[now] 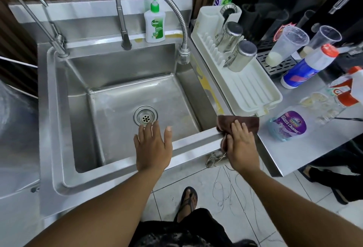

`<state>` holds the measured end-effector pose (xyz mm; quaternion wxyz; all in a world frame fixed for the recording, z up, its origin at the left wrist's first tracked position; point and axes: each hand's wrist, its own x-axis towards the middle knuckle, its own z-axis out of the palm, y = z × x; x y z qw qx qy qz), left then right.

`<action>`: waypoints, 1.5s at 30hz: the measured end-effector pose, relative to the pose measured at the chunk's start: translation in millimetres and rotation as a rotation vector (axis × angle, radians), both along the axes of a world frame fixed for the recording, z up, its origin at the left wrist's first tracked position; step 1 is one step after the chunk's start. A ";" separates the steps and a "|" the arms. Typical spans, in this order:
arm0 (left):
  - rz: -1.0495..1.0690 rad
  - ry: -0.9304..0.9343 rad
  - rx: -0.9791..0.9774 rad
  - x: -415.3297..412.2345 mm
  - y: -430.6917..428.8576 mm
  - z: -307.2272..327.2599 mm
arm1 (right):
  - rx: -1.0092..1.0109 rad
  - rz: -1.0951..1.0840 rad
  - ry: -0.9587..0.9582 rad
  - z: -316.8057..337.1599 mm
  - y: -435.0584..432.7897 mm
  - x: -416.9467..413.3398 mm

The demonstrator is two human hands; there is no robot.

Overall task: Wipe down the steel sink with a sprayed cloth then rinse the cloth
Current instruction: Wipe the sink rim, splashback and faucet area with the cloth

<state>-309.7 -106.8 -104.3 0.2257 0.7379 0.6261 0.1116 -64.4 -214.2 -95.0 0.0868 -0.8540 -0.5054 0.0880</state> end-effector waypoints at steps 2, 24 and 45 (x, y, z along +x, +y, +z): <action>0.003 -0.008 -0.005 0.3 0.1 -0.2 | -0.013 -0.036 -0.018 -0.3 7.2 -9.2; 0.095 -0.478 0.056 -51.2 -2.4 16.0 | -0.080 0.432 -0.061 10.6 62.4 -55.7; -0.016 0.069 0.183 -202.0 1.6 7.1 | -0.055 0.594 -0.002 12.0 50.3 -264.1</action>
